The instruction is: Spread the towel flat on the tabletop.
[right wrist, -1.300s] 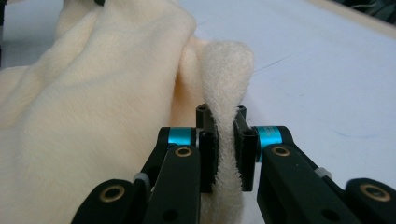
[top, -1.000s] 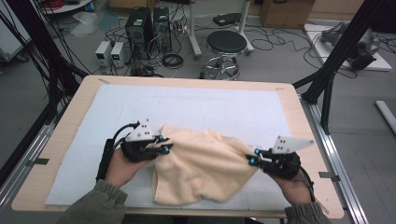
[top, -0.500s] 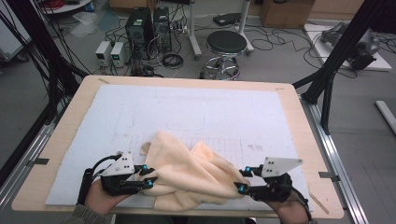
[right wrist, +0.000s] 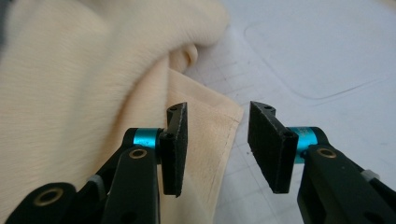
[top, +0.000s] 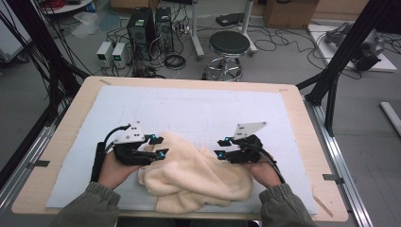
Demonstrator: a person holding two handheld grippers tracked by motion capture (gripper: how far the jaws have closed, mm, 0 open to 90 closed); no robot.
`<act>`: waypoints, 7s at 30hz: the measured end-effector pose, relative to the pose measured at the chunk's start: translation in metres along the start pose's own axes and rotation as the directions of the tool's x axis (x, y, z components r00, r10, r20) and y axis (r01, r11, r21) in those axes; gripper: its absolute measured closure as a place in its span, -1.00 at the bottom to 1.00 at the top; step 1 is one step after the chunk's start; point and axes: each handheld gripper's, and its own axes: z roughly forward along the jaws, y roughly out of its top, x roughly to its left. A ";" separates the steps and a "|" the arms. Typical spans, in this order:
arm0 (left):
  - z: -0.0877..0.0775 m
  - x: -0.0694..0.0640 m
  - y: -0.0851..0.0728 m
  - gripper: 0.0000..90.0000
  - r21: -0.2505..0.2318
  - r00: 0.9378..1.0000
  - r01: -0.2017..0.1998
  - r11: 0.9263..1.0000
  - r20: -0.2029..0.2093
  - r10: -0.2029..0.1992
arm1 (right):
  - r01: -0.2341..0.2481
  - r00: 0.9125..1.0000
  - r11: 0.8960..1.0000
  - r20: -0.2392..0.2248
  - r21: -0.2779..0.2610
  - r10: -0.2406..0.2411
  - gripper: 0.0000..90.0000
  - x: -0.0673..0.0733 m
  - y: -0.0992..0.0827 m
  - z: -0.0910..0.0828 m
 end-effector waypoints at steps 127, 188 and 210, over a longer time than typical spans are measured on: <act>0.005 0.032 -0.041 0.83 0.149 0.994 0.099 0.984 0.026 -0.104 | -0.117 0.992 0.981 0.068 0.156 0.108 0.26 -0.019 -0.050 -0.017; 0.022 -0.017 -0.051 0.33 0.093 1.000 0.003 0.996 -0.032 0.000 | -0.018 1.000 0.996 0.025 0.092 0.015 0.21 0.031 -0.056 -0.007; 0.005 0.079 -0.001 0.77 -0.013 0.951 0.231 0.973 -0.211 -0.228 | -0.035 0.995 0.998 0.091 -0.045 0.039 0.88 -0.006 0.023 -0.015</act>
